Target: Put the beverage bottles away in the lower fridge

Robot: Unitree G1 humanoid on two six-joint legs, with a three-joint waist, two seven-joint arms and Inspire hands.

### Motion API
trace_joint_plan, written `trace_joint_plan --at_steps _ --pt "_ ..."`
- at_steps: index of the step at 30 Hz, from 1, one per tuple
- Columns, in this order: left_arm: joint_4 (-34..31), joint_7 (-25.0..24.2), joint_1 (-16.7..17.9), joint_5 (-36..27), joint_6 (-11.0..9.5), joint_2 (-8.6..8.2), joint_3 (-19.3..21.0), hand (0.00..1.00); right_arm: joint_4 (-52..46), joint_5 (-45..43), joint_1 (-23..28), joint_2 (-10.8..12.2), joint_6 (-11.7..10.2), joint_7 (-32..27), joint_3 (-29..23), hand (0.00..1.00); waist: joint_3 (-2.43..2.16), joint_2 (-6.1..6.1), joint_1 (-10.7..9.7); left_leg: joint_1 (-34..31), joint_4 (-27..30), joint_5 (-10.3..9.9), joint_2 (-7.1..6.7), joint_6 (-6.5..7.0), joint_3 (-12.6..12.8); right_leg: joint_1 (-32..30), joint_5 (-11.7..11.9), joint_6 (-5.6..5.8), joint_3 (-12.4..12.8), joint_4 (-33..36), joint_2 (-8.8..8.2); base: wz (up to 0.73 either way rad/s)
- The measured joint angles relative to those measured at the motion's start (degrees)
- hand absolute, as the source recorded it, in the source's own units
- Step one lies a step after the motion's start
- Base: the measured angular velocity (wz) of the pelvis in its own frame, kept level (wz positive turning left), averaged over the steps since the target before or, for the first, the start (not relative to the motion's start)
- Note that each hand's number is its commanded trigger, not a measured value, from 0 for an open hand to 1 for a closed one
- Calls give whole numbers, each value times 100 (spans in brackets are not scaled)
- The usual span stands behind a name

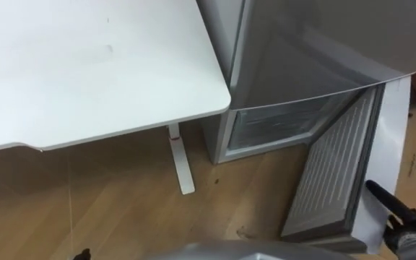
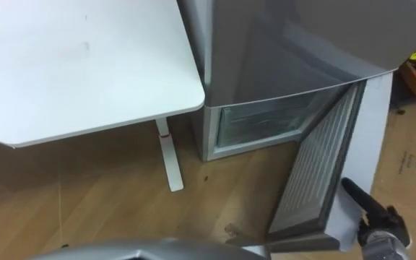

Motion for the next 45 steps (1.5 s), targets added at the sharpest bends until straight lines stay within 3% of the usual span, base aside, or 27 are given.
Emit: trace_joint_plan --at_steps 5,9,14,19,26,29,35,40,45 --pt "115 10 -233 7 -2 -85 -101 0 -844 -206 46 273 -4 187 584 0 27 6 64 -35 40 0 2 0 -2 -19 0 0 -2 -4 0 -1" --pt "141 50 -313 1 -20 -89 -98 0 -1040 -265 60 459 0 359 739 0 8 27 151 -35 28 -1 1 0 -2 -22 2 2 -10 -5 0 0" --pt "208 67 -327 5 -48 -119 -96 0 -1056 -256 19 520 1 486 914 0 -1 62 268 -39 29 0 0 0 -9 -16 2 2 -34 -7 -3 0" --pt "329 223 -338 8 -53 -134 -194 0 -1073 -147 -116 520 5 646 1469 0 3 75 355 -27 44 0 1 0 -19 2 2 2 -55 -8 -4 1" --pt "229 259 -243 58 52 -158 -217 0 -2135 -475 -26 523 228 957 1818 0 34 125 440 -136 85 -2 -2 -2 -215 22 2 2 -254 -12 -6 14" --pt "275 255 -240 59 60 -158 -329 0 -2416 -1039 -73 503 188 1198 1968 0 33 145 456 -223 169 -1 -1 -2 -249 -8 3 -1 -299 -11 -7 9" --pt "254 256 -345 44 46 -183 -443 0 -2303 -1717 -195 550 162 1356 2418 0 50 193 581 -231 220 -1 -6 -1 -273 48 4 -1 -372 -18 -24 7" --pt "85 282 -346 -8 55 -182 -568 0 -2118 -1885 -172 552 187 1354 2463 0 57 226 522 -274 264 -1 -6 -1 -377 98 4 -1 -525 -22 -27 15" --pt "87 416 -402 -12 42 -188 -768 0 -1087 -2422 -219 576 244 1353 2739 0 60 253 565 -296 268 -2 -20 -3 -595 206 3 -1 -751 -26 -24 23"
